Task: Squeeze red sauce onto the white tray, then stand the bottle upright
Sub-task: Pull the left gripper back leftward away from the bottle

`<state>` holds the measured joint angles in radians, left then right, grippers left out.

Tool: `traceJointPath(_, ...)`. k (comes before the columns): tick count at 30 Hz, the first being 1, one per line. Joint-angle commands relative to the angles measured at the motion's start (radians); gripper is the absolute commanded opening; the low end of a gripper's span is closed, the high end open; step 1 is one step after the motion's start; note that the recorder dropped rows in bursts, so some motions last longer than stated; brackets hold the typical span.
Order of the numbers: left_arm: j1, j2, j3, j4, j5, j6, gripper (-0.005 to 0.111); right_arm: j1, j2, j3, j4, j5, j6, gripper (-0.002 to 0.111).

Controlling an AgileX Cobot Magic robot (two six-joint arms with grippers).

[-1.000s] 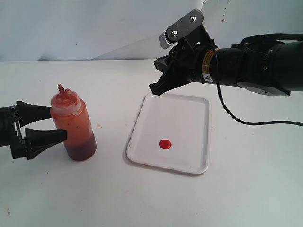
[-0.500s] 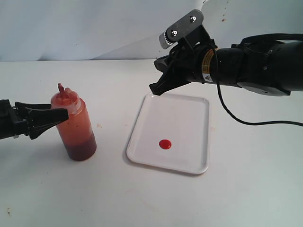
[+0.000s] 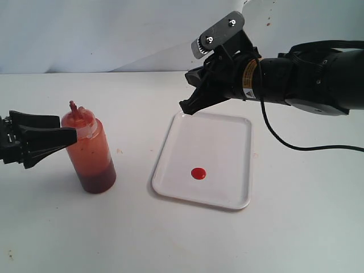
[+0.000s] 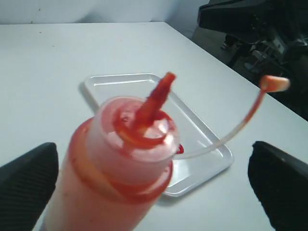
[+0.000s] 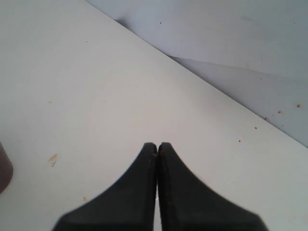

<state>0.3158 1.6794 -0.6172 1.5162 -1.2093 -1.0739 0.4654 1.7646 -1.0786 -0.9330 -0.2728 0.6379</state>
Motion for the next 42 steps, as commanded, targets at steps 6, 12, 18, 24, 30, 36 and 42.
traceJointPath(6, -0.006, -0.31, 0.195, -0.12, -0.012, 0.131, 0.036, 0.002, -0.001, -0.006, 0.001, -0.015, -0.002, 0.0)
traceJointPath(12, -0.006, -0.495, 0.279, -0.152, -0.012, 0.197, 0.0, 0.002, -0.001, -0.006, 0.001, -0.015, -0.002, 0.0)
traceJointPath(18, -0.006, -0.61, 0.351, -0.22, -0.012, 0.195, 0.0, 0.002, -0.001, -0.006, 0.001, -0.015, -0.002, 0.0)
traceJointPath(24, -0.006, -0.653, 0.357, -0.153, -0.012, 0.195, 0.0, 0.002, -0.001, -0.006, 0.001, -0.012, -0.002, 0.0)
traceJointPath(30, -0.006, -0.653, 0.357, -0.153, -0.012, 0.193, 0.0, 0.002, -0.001, -0.006, 0.001, -0.014, -0.002, 0.0)
traceJointPath(36, -0.006, -0.653, 0.357, -0.153, -0.012, 0.193, 0.0, 0.002, -0.001, -0.006, 0.001, -0.011, -0.002, 0.0)
traceJointPath(42, -0.006, -0.724, 0.357, -0.143, -0.012, 0.208, 0.0, 0.002, -0.001, -0.006, 0.001, -0.011, -0.002, 0.0)
